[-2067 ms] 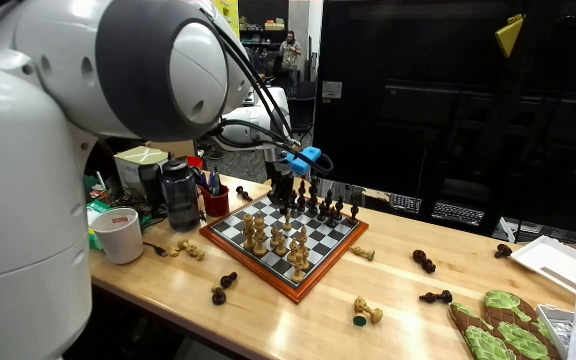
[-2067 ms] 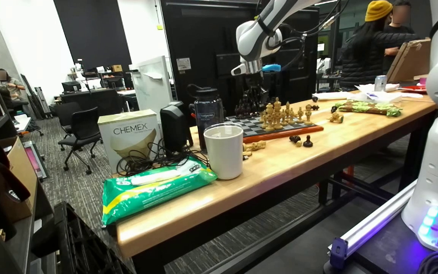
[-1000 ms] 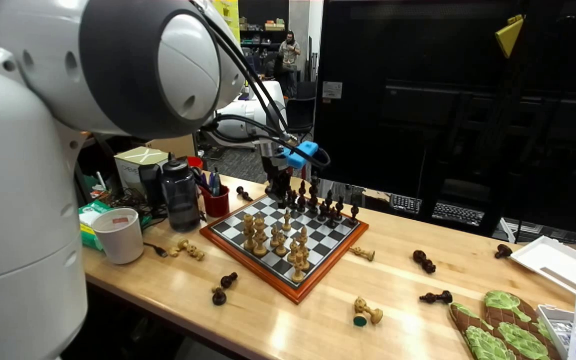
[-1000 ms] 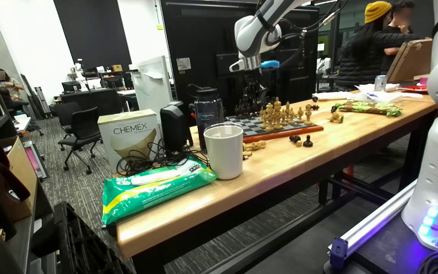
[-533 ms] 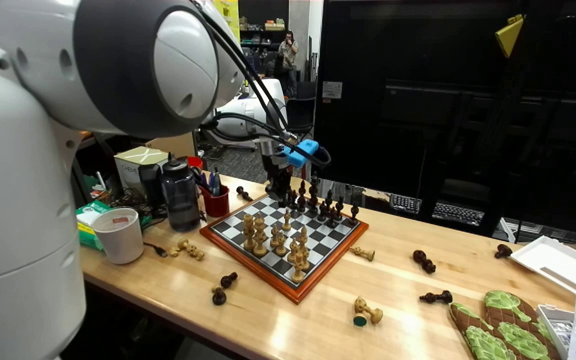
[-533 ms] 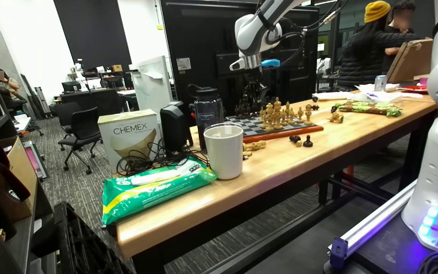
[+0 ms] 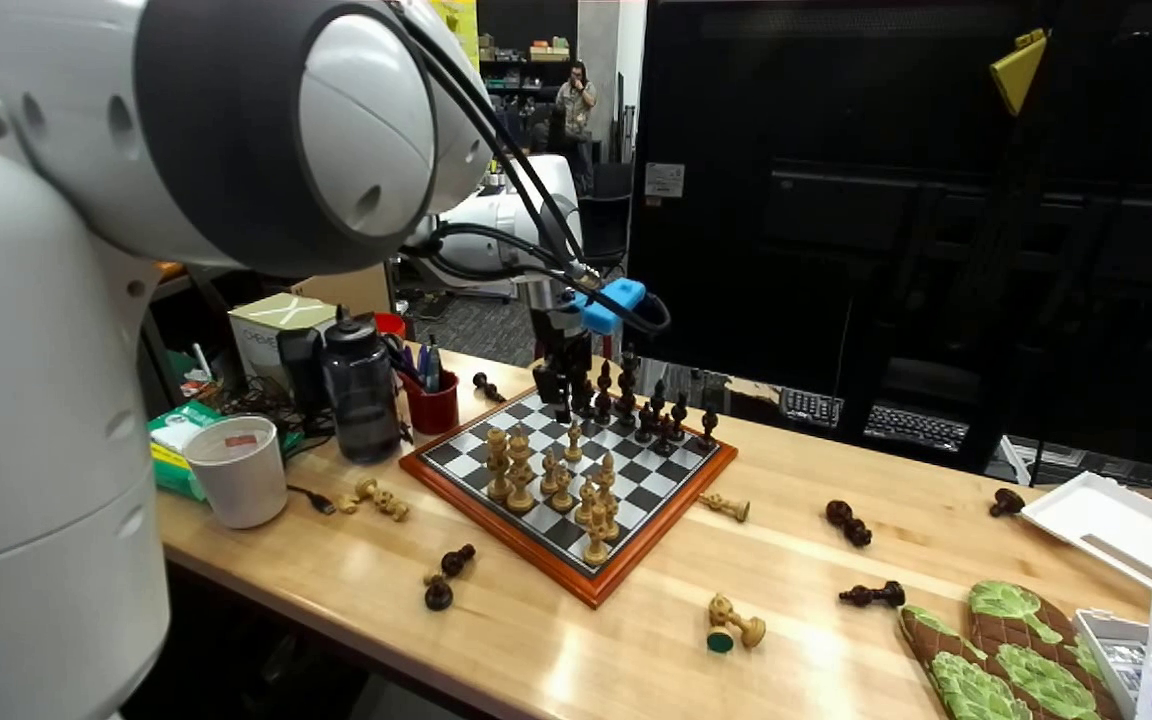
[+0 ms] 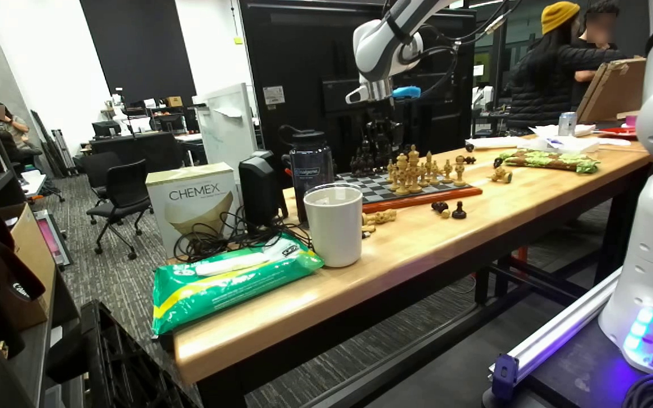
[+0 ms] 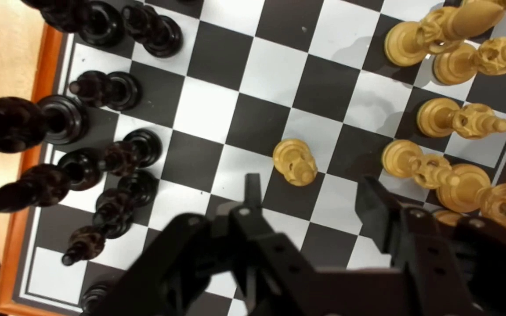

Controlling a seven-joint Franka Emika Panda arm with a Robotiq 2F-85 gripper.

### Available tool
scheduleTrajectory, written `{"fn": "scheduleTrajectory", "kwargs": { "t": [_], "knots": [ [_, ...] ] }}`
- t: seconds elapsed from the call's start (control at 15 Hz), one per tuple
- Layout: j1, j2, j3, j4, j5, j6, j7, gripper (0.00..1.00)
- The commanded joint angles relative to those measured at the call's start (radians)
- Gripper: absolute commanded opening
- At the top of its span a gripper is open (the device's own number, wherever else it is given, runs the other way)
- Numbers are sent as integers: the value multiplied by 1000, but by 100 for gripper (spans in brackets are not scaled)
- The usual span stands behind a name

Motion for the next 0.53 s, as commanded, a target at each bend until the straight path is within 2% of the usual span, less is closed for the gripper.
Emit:
{"fn": "scheduleTrajectory", "kwargs": {
  "t": [0.0,0.07,0.47],
  "knots": [
    [-6,-27,-9,-21,26,-2,-38,90],
    [-7,-23,-10,-18,26,-2,-43,98],
    [-11,10,-12,3,36,-4,-71,100]
  ]
}}
